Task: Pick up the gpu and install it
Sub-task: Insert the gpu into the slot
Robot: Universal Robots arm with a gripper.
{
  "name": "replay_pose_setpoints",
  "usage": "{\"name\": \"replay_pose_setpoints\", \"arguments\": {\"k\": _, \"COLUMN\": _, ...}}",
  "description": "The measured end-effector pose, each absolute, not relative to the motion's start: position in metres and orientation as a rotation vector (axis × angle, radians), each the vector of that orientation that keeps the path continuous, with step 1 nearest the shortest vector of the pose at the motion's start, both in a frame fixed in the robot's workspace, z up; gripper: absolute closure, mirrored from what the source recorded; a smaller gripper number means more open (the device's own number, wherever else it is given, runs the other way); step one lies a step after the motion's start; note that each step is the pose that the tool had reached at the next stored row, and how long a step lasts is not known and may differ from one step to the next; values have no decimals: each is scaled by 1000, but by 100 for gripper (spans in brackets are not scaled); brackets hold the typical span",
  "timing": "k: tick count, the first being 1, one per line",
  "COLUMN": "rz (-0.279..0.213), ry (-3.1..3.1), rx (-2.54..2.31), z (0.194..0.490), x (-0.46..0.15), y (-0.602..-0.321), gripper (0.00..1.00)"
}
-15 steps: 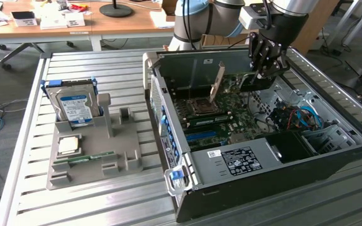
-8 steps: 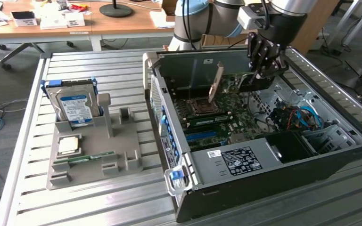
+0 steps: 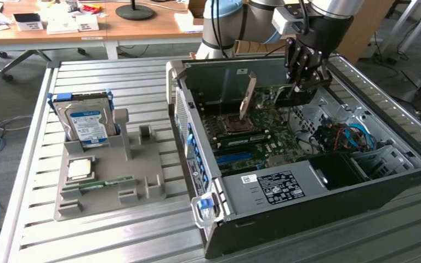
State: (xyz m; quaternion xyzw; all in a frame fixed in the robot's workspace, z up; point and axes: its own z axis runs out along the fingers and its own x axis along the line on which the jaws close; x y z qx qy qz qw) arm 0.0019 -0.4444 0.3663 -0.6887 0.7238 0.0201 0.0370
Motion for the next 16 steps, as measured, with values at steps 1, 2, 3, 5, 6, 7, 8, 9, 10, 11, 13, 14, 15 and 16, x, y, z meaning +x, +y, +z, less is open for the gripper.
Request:
{"name": "replay_pose_setpoints", "arguments": {"k": 1, "rz": 62, "ry": 2222, "rx": -2114, "z": 366, "x": 2, "y": -444, "gripper": 73}}
{"name": "replay_pose_setpoints", "arguments": {"k": 2, "rz": 62, "ry": 2222, "rx": -2114, "z": 366, "x": 2, "y": -444, "gripper": 73}}
{"name": "replay_pose_setpoints", "arguments": {"k": 3, "rz": 62, "ry": 2222, "rx": -2114, "z": 366, "x": 2, "y": -444, "gripper": 73}}
{"name": "replay_pose_setpoints", "arguments": {"k": 5, "rz": 62, "ry": 2222, "rx": -2114, "z": 366, "x": 2, "y": -444, "gripper": 73}}
{"name": "replay_pose_setpoints", "arguments": {"k": 6, "rz": 62, "ry": 2222, "rx": -2114, "z": 366, "x": 1, "y": -444, "gripper": 73}}
{"name": "replay_pose_setpoints", "arguments": {"k": 7, "rz": 62, "ry": 2222, "rx": -2114, "z": 366, "x": 1, "y": -444, "gripper": 73}}
{"name": "replay_pose_setpoints", "arguments": {"k": 8, "rz": 62, "ry": 2222, "rx": -2114, "z": 366, "x": 0, "y": -444, "gripper": 73}}
{"name": "replay_pose_setpoints", "arguments": {"k": 9, "rz": 62, "ry": 2222, "rx": -2114, "z": 366, "x": 0, "y": -444, "gripper": 73}}
{"name": "replay_pose_setpoints", "arguments": {"k": 10, "rz": 62, "ry": 2222, "rx": -2114, "z": 366, "x": -1, "y": -444, "gripper": 73}}
{"name": "replay_pose_setpoints", "arguments": {"k": 11, "rz": 62, "ry": 2222, "rx": -2114, "z": 366, "x": -1, "y": -444, "gripper": 73}}
{"name": "replay_pose_setpoints", "arguments": {"k": 13, "rz": 62, "ry": 2222, "rx": -2114, "z": 366, "x": -1, "y": -444, "gripper": 73}}
{"name": "replay_pose_setpoints", "arguments": {"k": 14, "rz": 62, "ry": 2222, "rx": -2114, "z": 366, "x": -1, "y": -444, "gripper": 73}}
{"name": "replay_pose_setpoints", "arguments": {"k": 15, "rz": 62, "ry": 2222, "rx": -2114, "z": 366, "x": -1, "y": -444, "gripper": 73}}
{"name": "replay_pose_setpoints", "arguments": {"k": 16, "rz": 62, "ry": 2222, "rx": -2114, "z": 366, "x": -1, "y": -444, "gripper": 73}}
